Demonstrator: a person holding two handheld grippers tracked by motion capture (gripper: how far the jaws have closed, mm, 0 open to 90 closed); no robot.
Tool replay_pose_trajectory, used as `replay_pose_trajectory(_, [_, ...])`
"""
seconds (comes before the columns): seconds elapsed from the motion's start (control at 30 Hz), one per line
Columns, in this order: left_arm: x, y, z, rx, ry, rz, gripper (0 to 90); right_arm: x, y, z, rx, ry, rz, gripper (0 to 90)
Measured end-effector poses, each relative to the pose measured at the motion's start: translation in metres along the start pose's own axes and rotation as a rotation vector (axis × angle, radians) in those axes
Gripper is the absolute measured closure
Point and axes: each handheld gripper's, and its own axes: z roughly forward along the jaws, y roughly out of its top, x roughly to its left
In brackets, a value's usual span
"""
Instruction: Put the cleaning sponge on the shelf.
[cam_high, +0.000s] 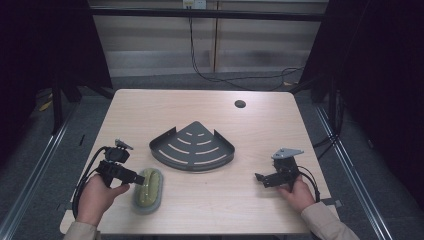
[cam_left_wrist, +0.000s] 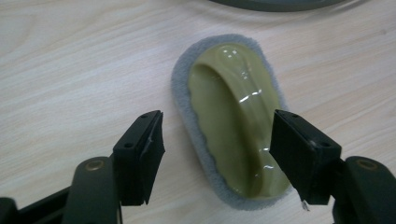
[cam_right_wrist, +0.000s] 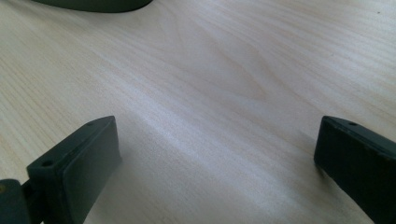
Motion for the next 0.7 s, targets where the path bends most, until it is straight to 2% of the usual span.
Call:
replay_pose_trajectory(0.03, [-0.002,0.002,0.002,0.014,-0.001,0.008,35.2,0.000,0.000,0.000,-0.002,0.000,-0.003,0.0])
replay_pose_trajectory(0.2, [-0.006,0.005,0.006,0.035,-0.004,0.001,36.7,0.000,0.000,0.000,-0.001,0.000,-0.002,0.0])
replay_pose_trajectory(0.47, [-0.010,0.006,0.008,0.051,-0.017,-0.010,38.7,0.000,0.000,0.000,-0.001,0.000,-0.001,0.0])
replay_pose_trajectory(0.7, [-0.014,0.008,0.011,0.090,-0.055,-0.010,49.0,0.000,0.000,0.000,-0.001,-0.001,-0.001,0.0])
